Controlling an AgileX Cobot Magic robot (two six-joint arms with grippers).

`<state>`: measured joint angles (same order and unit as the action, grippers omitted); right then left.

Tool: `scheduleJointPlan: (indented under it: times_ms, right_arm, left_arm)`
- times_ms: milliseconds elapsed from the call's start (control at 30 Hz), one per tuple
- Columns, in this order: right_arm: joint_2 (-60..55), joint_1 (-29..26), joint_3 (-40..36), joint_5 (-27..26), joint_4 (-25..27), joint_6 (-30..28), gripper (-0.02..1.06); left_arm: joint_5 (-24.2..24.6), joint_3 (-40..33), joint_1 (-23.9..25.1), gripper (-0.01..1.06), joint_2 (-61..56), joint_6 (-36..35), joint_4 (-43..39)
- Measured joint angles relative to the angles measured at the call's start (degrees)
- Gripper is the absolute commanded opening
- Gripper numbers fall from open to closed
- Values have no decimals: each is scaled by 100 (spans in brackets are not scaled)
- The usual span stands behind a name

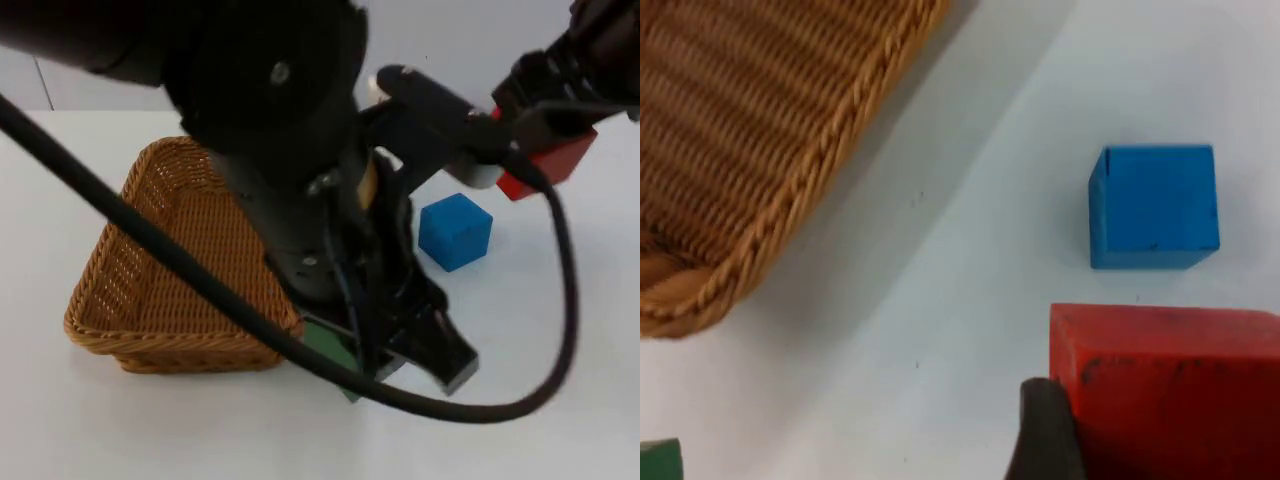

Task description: Pick up one cube with each hand and place exactly two cubes into the same basket, leaving the remaining cube outside.

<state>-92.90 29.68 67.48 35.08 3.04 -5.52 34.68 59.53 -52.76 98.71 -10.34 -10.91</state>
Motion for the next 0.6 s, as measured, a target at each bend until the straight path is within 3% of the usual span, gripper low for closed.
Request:
scheduleJointPlan:
  times_ms: [600]
  right_arm:
    - [-1830, 0, 2257, 1041, 36, 0, 0]
  left_arm:
    - [-134, -195, 1275, 0, 0, 53, -130]
